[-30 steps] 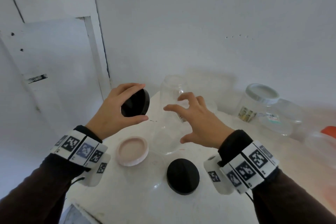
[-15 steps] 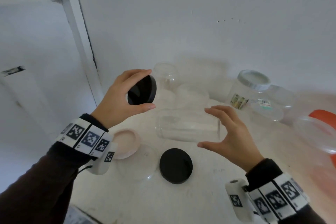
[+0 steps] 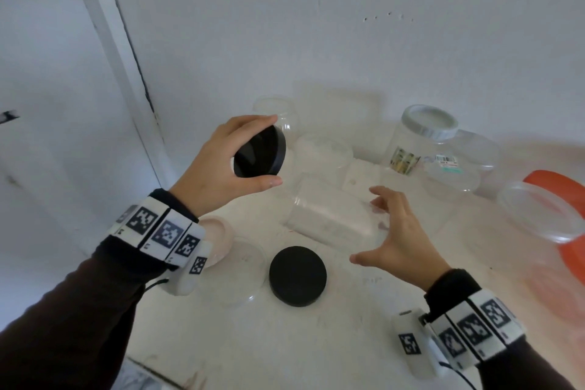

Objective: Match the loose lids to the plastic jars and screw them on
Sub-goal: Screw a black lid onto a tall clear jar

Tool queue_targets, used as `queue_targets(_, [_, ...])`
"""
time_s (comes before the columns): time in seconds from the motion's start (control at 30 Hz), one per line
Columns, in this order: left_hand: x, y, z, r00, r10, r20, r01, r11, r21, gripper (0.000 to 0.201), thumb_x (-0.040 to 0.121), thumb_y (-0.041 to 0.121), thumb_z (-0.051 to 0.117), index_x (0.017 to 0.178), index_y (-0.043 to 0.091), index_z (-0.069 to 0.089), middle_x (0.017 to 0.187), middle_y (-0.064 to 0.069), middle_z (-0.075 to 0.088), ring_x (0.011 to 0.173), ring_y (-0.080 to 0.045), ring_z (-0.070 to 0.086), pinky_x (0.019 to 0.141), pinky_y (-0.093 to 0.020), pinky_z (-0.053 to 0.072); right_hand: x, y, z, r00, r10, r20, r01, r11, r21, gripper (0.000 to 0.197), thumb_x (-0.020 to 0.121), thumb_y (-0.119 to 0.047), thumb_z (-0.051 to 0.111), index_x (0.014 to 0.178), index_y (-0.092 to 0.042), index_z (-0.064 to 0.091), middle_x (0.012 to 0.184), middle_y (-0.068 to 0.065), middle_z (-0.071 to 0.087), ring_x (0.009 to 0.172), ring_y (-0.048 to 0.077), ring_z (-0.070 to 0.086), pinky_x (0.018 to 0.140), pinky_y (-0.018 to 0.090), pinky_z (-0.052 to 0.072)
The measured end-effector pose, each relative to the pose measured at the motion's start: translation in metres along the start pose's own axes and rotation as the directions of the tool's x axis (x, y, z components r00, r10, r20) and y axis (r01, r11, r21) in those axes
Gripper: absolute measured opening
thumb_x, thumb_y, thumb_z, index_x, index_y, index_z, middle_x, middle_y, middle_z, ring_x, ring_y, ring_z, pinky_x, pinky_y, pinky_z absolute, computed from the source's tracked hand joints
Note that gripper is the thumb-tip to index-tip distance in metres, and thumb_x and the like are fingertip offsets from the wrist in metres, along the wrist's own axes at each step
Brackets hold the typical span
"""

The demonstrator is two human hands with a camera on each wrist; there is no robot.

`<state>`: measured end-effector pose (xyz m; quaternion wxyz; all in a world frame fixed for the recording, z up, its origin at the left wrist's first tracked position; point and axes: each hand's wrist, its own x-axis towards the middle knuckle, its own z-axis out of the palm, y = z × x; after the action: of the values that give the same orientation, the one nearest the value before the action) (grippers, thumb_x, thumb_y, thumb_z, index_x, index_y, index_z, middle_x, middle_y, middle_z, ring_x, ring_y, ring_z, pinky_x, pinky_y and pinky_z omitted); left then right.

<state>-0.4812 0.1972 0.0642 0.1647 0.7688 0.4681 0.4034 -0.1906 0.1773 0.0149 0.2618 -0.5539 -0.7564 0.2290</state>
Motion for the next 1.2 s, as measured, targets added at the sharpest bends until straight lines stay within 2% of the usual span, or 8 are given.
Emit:
queue_targets(0.07, [0.001, 0.003, 0.003, 1.0, 0.005, 0.016, -0.005, 1.0, -0.01, 0.078, 0.068, 0.057, 0.064, 0.137, 0.034, 0.038, 0.133, 0.012, 0.042, 0.124, -0.008, 0.04, 0.101, -0.039, 0.041, 0.001, -0.001, 0.0, 0.998, 0.005, 0.061, -0.003, 1.0, -0.028, 0.098, 0.053, -0.029, 0.089, 0.135, -0.02, 0.035, 0.118, -0.005, 0.031, 0.111, 0.01, 0.04, 0.097, 0.025, 0.041])
queue_targets(0.3, [0.003, 0.008, 0.015, 0.999, 0.015, 0.038, -0.014, 1.0, -0.027, 0.081, 0.066, 0.058, 0.064, 0.136, 0.028, 0.038, 0.131, 0.017, 0.044, 0.12, -0.002, 0.041, 0.096, -0.023, 0.039, 0.007, -0.001, 0.003, 0.999, 0.005, 0.049, 0.0, 0.994, -0.11, 0.092, 0.059, -0.04, 0.084, 0.135, -0.017, 0.038, 0.12, -0.008, 0.039, 0.109, 0.008, 0.041, 0.094, 0.022, 0.036])
queue_targets(0.43, [0.005, 0.01, 0.02, 0.998, -0.005, 0.061, 0.007, 0.999, -0.038, 0.083, 0.064, 0.06, 0.063, 0.136, 0.028, 0.038, 0.133, 0.016, 0.044, 0.12, -0.002, 0.042, 0.097, -0.026, 0.04, 0.008, -0.002, 0.004, 0.997, 0.046, 0.069, -0.039, 0.993, -0.107, 0.088, 0.063, -0.035, 0.083, 0.134, -0.014, 0.036, 0.128, -0.002, 0.039, 0.113, 0.011, 0.044, 0.09, 0.018, 0.036])
queue_targets(0.57, [0.008, 0.015, 0.027, 0.995, 0.05, 0.091, -0.046, 0.998, -0.048, 0.08, 0.066, 0.058, 0.064, 0.135, 0.025, 0.039, 0.136, 0.012, 0.04, 0.123, -0.001, 0.039, 0.099, -0.024, 0.04, 0.008, -0.003, 0.005, 0.994, 0.06, 0.089, -0.052, 0.994, -0.097, 0.083, 0.063, -0.033, 0.083, 0.128, -0.013, 0.035, 0.124, -0.004, 0.031, 0.114, 0.011, 0.044, 0.086, 0.016, 0.038])
queue_targets(0.83, [0.02, 0.028, 0.041, 0.98, 0.121, 0.159, -0.11, 0.991, -0.077, 0.074, 0.069, 0.056, 0.062, 0.134, 0.025, 0.044, 0.13, 0.012, 0.039, 0.121, 0.006, 0.035, 0.097, -0.006, 0.031, 0.012, -0.003, 0.008, 0.983, 0.064, 0.171, -0.062, 0.998, -0.013, 0.082, 0.067, -0.036, 0.081, 0.131, -0.014, 0.034, 0.125, -0.004, 0.033, 0.114, 0.012, 0.042, 0.096, 0.022, 0.039])
queue_targets(0.97, [0.025, 0.034, 0.048, 0.971, 0.152, 0.184, -0.136, 0.986, -0.096, 0.072, 0.069, 0.054, 0.063, 0.132, 0.023, 0.047, 0.13, 0.012, 0.043, 0.121, 0.007, 0.036, 0.099, -0.005, 0.027, 0.013, 0.003, 0.007, 0.98, 0.083, 0.18, -0.09, 0.995, 0.031, 0.08, 0.067, -0.032, 0.081, 0.132, -0.015, 0.037, 0.13, -0.001, 0.04, 0.118, 0.015, 0.044, 0.099, 0.029, 0.041])
queue_targets(1.1, [0.031, 0.037, 0.057, 0.961, 0.155, 0.231, -0.142, 0.987, -0.072, 0.075, 0.068, 0.058, 0.062, 0.133, 0.024, 0.046, 0.134, 0.013, 0.042, 0.125, 0.001, 0.035, 0.104, -0.013, 0.029, 0.015, 0.007, 0.008, 0.978, 0.105, 0.18, -0.122, 0.989, 0.086, 0.082, 0.067, -0.027, 0.082, 0.132, -0.016, 0.033, 0.133, 0.0, 0.045, 0.119, 0.016, 0.046, 0.102, 0.034, 0.041])
queue_targets(1.2, [0.038, 0.041, 0.062, 0.95, 0.152, 0.273, -0.15, 0.988, -0.028, 0.077, 0.067, 0.062, 0.058, 0.133, 0.025, 0.046, 0.135, 0.015, 0.04, 0.125, 0.001, 0.033, 0.102, -0.007, 0.027, 0.016, 0.008, 0.009, 0.974, 0.112, 0.198, -0.14, 0.981, 0.135, 0.076, 0.069, -0.03, 0.081, 0.127, -0.019, 0.032, 0.132, 0.0, 0.046, 0.119, 0.015, 0.047, 0.103, 0.036, 0.042])
